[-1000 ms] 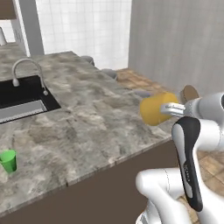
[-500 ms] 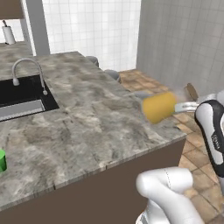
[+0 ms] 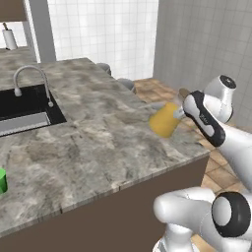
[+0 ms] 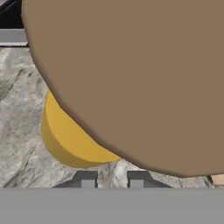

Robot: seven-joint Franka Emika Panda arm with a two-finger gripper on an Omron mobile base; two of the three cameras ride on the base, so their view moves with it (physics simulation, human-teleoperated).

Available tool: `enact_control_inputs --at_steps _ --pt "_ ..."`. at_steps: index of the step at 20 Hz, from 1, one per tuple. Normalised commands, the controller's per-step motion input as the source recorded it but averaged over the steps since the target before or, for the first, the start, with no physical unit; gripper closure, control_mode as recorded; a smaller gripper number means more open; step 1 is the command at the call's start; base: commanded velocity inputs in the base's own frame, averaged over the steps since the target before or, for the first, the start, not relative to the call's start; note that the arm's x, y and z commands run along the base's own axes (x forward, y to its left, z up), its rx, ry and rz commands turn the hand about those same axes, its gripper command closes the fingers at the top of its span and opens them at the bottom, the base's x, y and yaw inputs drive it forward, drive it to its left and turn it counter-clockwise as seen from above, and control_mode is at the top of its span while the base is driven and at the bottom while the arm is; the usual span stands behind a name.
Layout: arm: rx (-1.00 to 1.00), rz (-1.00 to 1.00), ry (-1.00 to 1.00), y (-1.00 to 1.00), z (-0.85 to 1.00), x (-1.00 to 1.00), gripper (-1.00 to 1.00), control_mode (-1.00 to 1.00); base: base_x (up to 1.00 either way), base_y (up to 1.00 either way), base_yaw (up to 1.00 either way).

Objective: Place the pitcher and cup on the dining counter for serving.

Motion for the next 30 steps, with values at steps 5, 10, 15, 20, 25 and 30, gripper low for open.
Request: enact_control_inputs --at_steps 5,10,15,20,25,30 --pt "-0.11 -0.07 -0.06 0.40 -0.11 0.75 1.00 -1.00 0.00 0.00 0.00" --pt "-0.04 -0.07 -0.08 0.36 -0.17 0.75 1.00 -1.00 0.00 0.00 0.00" --pt "-0.04 -0.08 -0.03 0.45 -0.28 0.71 1.00 -1.00 0.00 0.00 0.00" --pt "-0.11 -0.06 0.00 0.43 -0.50 0.42 1.00 -1.00 0.00 0.00 0.00" --pt "-0.04 -0.02 0.01 0.26 -0.28 0.34 -1.00 -1.00 0.00 0.00 0.00" --pt "0.00 -0.02 0.02 0.06 0.09 0.05 -1.00 -1.00 0.00 0.00 0.00"
